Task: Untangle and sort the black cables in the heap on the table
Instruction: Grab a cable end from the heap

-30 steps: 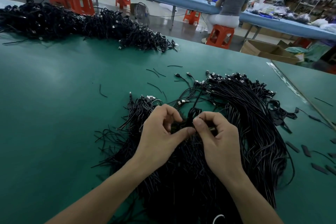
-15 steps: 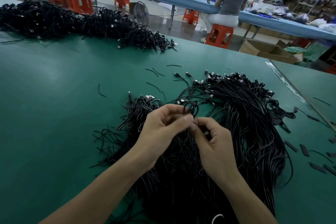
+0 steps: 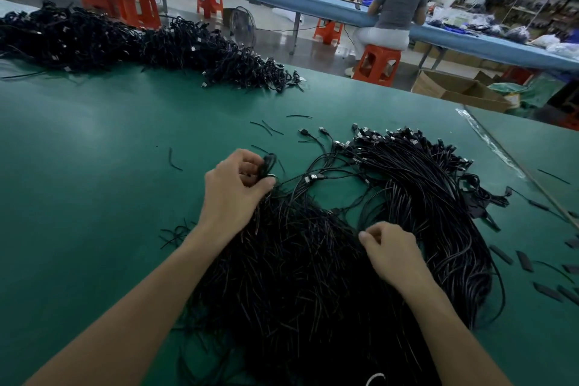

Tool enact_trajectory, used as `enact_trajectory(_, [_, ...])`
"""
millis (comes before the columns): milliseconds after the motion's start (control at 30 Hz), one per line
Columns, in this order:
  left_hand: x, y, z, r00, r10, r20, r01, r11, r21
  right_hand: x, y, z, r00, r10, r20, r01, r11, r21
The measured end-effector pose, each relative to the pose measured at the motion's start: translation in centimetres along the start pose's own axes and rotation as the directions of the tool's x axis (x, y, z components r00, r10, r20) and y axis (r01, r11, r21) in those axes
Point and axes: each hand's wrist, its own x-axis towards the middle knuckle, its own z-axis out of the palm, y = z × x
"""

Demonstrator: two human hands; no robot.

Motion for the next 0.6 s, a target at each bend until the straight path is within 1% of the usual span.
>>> enact_trajectory(33, [0.4,-0.8,0.1,1.0,-0.005,0.015,0.004,0.997,0.075,0.3,0.3,0.5,0.998,0.044,0.033,-0.043,0.998,-0.048])
enact_trajectory(67, [0.7,-1.5,0.2,0.998,-0.027,0.058,0.018,0.988,0.153,0.5,0.3,0.9,0.996,0.077,0.046,-0.074,0.995,-0.069])
enact_trajectory(133, [0.9,-2.5,0.6,0.987,-0.094,0.134,0.053,0.957,0.284,0.9,0.2,1.5,0.994,0.111,-0.001,-0.11,0.989,-0.096])
enact_trajectory(167, [0.8,-2.8,0.8,0.983,-0.115,0.14,0.065,0.945,0.32,1.2,0.1,1.6,0.992,0.122,-0.044,-0.126,0.985,-0.114])
enact_trajectory(233, [0.7,-2.9,1.0,0.986,-0.127,0.11,0.078,0.924,0.375,1.6,-0.1,1.7,0.984,0.137,-0.112,-0.152,0.978,-0.142])
enact_trajectory(333, [0.6,-2.9,0.9,0.987,-0.136,0.081,0.08,0.869,0.488,2.2,-0.5,1.5,0.98,0.17,-0.101,-0.183,0.974,-0.132])
enact_trajectory(400, [0.6,-3.3,0.6,0.984,-0.151,0.09,0.088,0.866,0.493,2.5,-0.7,1.4,0.982,0.172,-0.084,-0.183,0.972,-0.148])
enact_trajectory(467, [0.3,-3.6,0.4,0.986,-0.146,0.084,0.097,0.899,0.428,2.8,-0.9,1.5,0.983,0.148,-0.112,-0.167,0.969,-0.185])
enact_trajectory(533, [-0.2,-3.6,0.3,0.992,-0.113,0.047,0.089,0.93,0.357,3.1,-1.1,1.7,0.985,0.127,-0.121,-0.152,0.963,-0.225])
enact_trajectory(600, [-0.4,-3.3,0.2,0.996,-0.091,-0.012,0.09,0.952,0.293,3.7,-1.2,1.8,0.983,0.144,-0.112,-0.165,0.963,-0.215])
